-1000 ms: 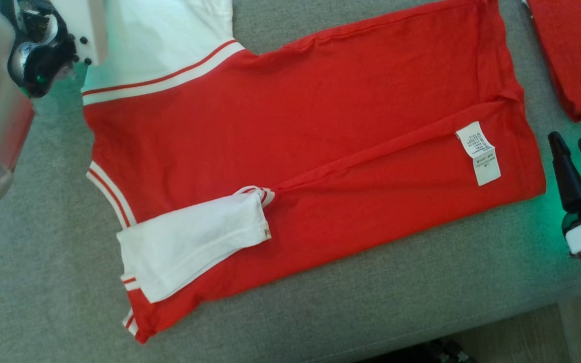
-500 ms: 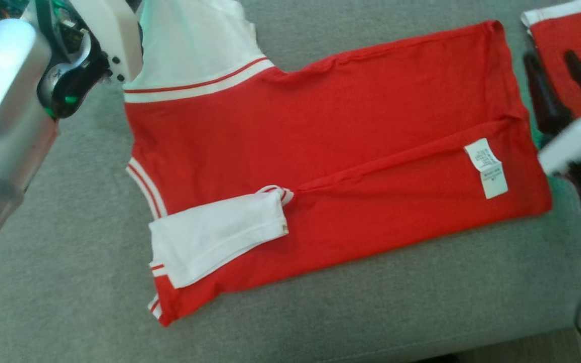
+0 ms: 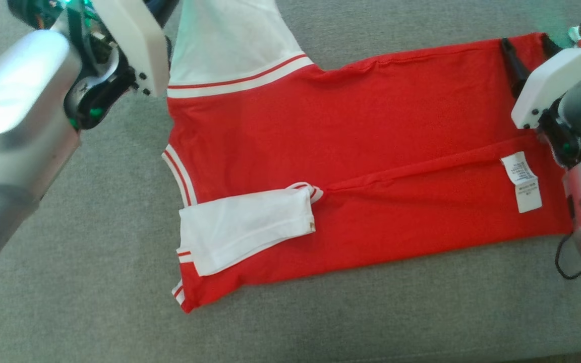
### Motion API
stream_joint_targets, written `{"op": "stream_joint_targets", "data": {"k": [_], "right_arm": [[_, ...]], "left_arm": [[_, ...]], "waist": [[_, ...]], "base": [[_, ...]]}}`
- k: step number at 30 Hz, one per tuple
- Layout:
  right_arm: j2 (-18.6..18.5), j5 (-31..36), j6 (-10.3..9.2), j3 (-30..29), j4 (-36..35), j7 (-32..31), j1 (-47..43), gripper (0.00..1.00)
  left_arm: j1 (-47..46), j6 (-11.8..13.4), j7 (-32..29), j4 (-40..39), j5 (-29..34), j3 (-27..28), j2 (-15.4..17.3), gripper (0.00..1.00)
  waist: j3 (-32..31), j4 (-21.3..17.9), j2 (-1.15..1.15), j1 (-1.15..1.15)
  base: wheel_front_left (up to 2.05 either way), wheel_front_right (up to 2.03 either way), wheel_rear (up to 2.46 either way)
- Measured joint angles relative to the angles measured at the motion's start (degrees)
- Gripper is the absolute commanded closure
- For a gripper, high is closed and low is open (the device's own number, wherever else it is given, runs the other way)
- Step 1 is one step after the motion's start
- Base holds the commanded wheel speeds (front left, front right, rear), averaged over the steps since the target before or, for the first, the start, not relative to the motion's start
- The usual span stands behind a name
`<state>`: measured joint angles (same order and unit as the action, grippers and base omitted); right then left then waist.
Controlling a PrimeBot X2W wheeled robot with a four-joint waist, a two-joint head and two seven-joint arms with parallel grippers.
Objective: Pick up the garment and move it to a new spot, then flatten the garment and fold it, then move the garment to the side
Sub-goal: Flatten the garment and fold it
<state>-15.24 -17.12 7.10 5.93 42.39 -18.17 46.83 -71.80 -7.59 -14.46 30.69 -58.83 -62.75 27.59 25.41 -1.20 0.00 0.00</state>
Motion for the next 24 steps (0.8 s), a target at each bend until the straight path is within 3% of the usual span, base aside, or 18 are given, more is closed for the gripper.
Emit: {"op": "stream_joint_targets", "data": {"k": [4,6,7,8,9,17,20,21,22,24], "right_arm": [[0.0,0.6,0.0,-0.2,4.1,0.1,2.7,0.04],[0.0,0.6,0.0,-0.2,5.4,0.7,3.7,0.52],[0.0,0.6,0.0,-0.2,6.1,1.0,4.1,0.69],[0.0,0.6,0.0,-0.1,6.7,1.2,4.5,0.96],[0.0,0.6,0.0,-0.1,7.1,1.5,4.6,1.0],[-1.2,-0.6,0.0,0.9,8.8,3.1,5.8,1.0],[-2.5,-2.5,0.0,1.2,8.8,3.1,5.8,1.0],[-2.8,-3.0,0.0,1.5,8.8,3.1,5.8,1.0],[-3.0,-3.4,0.0,1.8,8.8,3.2,5.8,1.0],[-3.1,-4.2,0.0,2.6,8.7,3.6,5.8,1.0]], "left_arm": [[-1.5,0.0,1.1,0.0,-0.7,-0.9,-0.7,1.0],[-2.1,0.0,1.6,0.0,-1.2,-1.8,-0.8,1.0],[-2.2,0.0,1.8,0.0,-1.4,-2.1,-0.8,1.0],[-2.2,0.0,2.0,0.1,-1.7,-2.4,-0.8,1.0],[-2.2,0.0,2.2,0.4,-1.8,-2.6,-0.8,1.0],[-2.4,0.0,6.7,2.4,-2.1,-4.2,-0.6,1.0],[-2.3,0.0,5.9,2.7,-6.1,-4.2,-0.9,1.0],[-2.3,0.0,5.9,3.1,-6.8,-4.2,-1.0,0.58],[-2.3,0.0,5.3,3.5,-7.0,-4.2,-1.1,0.0],[-2.3,0.0,4.8,4.5,-7.1,-4.7,-1.1,0.0]], "waist": [[0.4,0.7,0.0,0.0],[0.4,1.0,0.0,0.0],[0.4,1.1,0.0,0.0],[0.4,1.1,0.0,0.01],[0.4,1.2,0.0,0.01],[-0.4,1.2,0.0,0.0],[-0.4,1.2,0.0,0.0],[-0.2,1.2,0.0,-0.01],[0.0,1.1,0.0,0.0],[0.7,0.8,0.0,0.0]], "base": [[0.0,0.0,0.0],[0.0,0.0,0.0],[0.0,0.0,0.0],[0.0,0.0,0.0],[0.0,0.0,0.0],[0.0,0.0,0.0],[0.0,0.0,0.0],[0.0,0.0,0.0],[0.0,0.0,0.0],[0.0,0.0,0.0]]}}
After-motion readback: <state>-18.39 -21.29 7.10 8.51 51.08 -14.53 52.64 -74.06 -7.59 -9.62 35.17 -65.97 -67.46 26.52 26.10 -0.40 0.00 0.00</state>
